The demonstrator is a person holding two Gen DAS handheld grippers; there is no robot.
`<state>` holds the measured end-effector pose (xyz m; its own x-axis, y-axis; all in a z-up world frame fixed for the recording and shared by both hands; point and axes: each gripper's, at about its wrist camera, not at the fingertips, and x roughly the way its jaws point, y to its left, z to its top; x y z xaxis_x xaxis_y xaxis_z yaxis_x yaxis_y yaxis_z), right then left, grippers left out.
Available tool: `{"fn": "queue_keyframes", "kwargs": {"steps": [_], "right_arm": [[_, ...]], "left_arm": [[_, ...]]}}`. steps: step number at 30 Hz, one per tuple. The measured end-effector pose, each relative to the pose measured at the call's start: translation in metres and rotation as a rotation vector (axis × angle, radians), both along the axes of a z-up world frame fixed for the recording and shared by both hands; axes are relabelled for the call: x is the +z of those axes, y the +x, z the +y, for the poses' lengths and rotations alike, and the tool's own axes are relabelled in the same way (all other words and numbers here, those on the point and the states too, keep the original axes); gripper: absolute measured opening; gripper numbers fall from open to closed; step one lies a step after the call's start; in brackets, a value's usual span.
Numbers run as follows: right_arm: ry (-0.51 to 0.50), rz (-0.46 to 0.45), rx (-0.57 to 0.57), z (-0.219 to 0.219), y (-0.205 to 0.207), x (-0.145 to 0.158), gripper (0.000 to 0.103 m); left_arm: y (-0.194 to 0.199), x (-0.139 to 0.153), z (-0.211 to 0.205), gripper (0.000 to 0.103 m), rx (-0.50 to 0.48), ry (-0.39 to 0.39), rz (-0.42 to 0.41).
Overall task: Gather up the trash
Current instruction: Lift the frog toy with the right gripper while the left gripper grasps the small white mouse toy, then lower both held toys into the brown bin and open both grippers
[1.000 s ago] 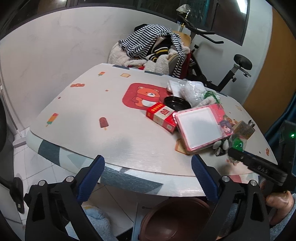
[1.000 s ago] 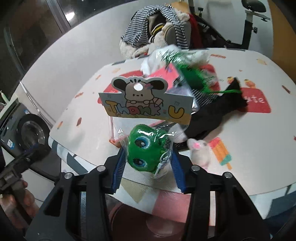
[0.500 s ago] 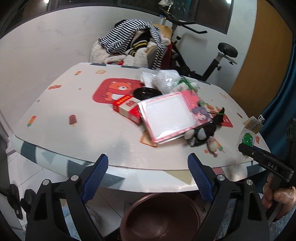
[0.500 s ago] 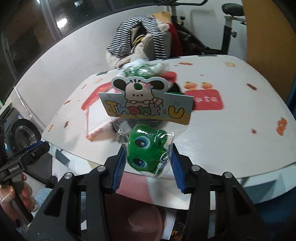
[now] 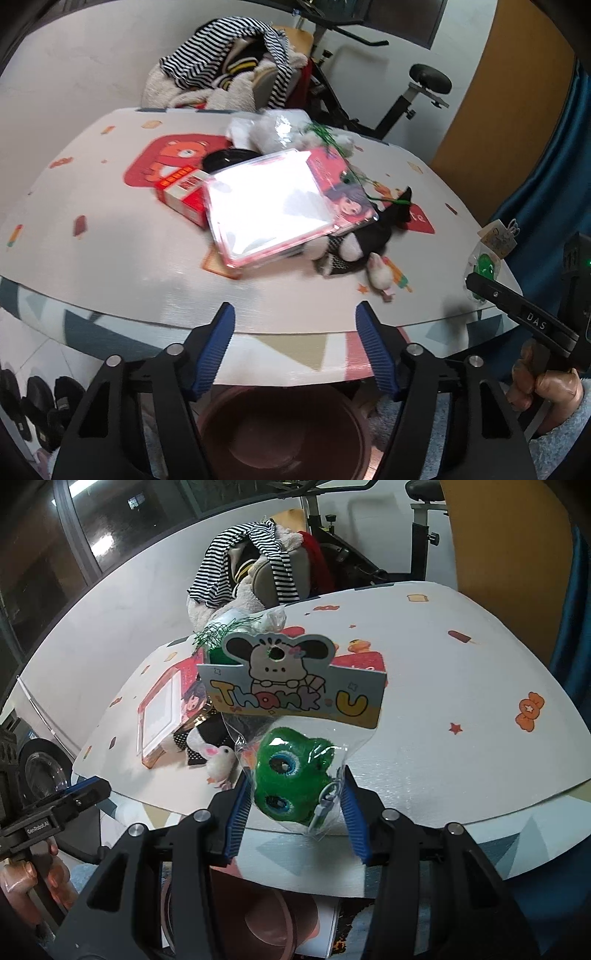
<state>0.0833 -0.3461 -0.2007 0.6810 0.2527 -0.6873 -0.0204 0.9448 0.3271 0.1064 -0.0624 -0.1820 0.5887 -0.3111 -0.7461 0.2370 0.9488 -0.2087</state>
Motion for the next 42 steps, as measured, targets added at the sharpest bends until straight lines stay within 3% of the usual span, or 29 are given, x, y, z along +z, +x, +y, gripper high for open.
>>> {"fn": "queue_keyframes", "kwargs": {"steps": [9, 13, 21, 22, 25, 32, 38, 42], "right_arm": [[0.02, 0.0, -0.023, -0.012, -0.001, -0.004, 0.048], [0.044, 0.008, -0.037, -0.018, 0.0, -0.006, 0.048], [0.05, 0.016, -0.041, -0.022, -0.001, -0.007, 0.048], [0.05, 0.017, -0.04, -0.022, -0.001, -0.008, 0.048], [0.051, 0.027, -0.042, -0.021, -0.001, -0.009, 0.048], [0.07, 0.034, -0.024, -0.007, -0.003, -0.006, 0.048], [0.093, 0.051, 0.031, 0.029, -0.014, -0.01, 0.048], [0.08, 0.068, 0.111, 0.066, -0.026, -0.015, 0.048]], "left_arm": [[0.019, -0.015, -0.045, 0.046, -0.113, -0.079, 0.059], [0.038, -0.026, -0.071, 0.037, -0.131, -0.08, 0.083], [0.073, -0.05, -0.102, 0.032, -0.113, -0.04, 0.134], [0.076, -0.052, -0.102, 0.026, -0.108, -0.045, 0.141], [0.078, -0.054, -0.098, 0.019, -0.098, -0.068, 0.14], [0.045, -0.033, -0.072, 0.018, -0.16, -0.043, 0.081], [0.006, -0.021, -0.018, 0.018, -0.127, -0.062, 0.065], [-0.027, -0.023, 0.018, 0.018, -0.097, -0.013, 0.043]]}}
